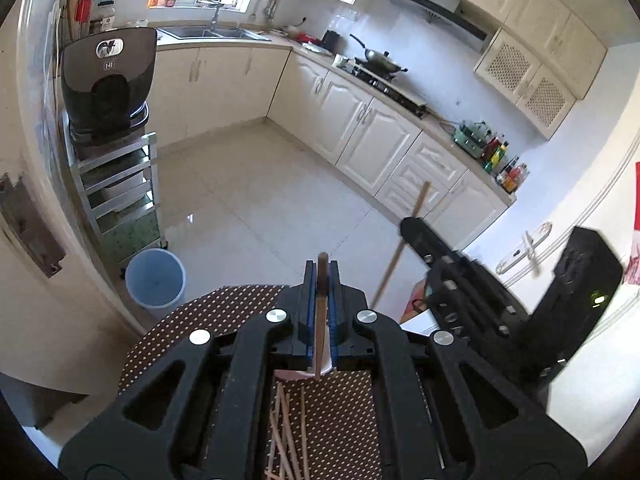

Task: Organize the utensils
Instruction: 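Lift the chopsticks and drop them into the pink cup with both grippers, then open both grippers and move them back over the chopsticks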

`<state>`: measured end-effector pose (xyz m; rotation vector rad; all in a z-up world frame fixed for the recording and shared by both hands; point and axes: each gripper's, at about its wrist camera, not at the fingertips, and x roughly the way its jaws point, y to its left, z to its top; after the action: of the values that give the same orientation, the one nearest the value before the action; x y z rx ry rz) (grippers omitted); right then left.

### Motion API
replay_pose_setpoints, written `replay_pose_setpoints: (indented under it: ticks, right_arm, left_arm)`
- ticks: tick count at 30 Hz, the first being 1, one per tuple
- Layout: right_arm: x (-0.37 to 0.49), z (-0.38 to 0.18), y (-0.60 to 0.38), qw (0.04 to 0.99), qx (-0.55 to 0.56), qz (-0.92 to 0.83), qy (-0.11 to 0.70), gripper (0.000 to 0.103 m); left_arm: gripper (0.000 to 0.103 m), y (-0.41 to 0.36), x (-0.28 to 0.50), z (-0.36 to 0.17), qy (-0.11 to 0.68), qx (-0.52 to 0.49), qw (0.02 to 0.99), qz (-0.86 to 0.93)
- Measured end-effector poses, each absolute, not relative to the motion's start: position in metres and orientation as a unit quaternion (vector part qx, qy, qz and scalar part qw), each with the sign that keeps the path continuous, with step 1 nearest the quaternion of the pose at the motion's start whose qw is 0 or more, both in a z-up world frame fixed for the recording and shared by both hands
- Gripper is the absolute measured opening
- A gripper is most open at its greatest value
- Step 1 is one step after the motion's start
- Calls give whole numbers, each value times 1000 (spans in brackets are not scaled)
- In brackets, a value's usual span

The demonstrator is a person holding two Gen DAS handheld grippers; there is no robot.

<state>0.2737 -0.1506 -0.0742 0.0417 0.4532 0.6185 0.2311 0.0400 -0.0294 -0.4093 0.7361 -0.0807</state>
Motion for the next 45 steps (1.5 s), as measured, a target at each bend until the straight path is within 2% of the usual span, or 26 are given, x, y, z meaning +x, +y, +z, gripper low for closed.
replay_pose_setpoints:
  ticks: [9, 19, 32, 34, 35, 36, 37, 42, 44, 45]
  right_arm:
    - [285, -80, -146, 924, 19, 314, 216, 5]
    - [290, -119, -148, 917, 9, 300, 263, 5]
    - [275, -129, -157, 903, 18, 293, 313, 5]
    - [272, -130, -159, 901, 20, 290, 321, 7]
    - [270, -130, -159, 901, 21, 288, 325, 7]
    - [269, -130, -161, 900, 22, 286, 328, 8]
    - [267, -131, -161, 898, 24, 285, 334, 8]
    - [255, -130, -164, 897, 25, 276, 343, 9]
    - [249, -128, -166, 898, 28, 271, 345, 12]
    - [246, -126, -167, 899, 30, 268, 346, 17]
  left_arm:
    - [5, 34, 240, -29, 346, -182, 920, -34]
    - [5, 23, 252, -69, 401, -168, 900, -38]
    - [7, 17, 252, -89, 446, -155, 881, -33]
    - [14, 17, 251, -91, 452, -154, 878, -34]
    - [25, 17, 249, -92, 454, -154, 877, -34]
    - [33, 18, 247, -92, 453, -154, 877, -32]
    - [46, 19, 245, -91, 451, -153, 879, -30]
    - [48, 19, 233, -86, 447, -154, 881, -31]
    - [50, 21, 228, -84, 446, -156, 881, -31]
    - [52, 22, 225, -83, 444, -156, 882, -30]
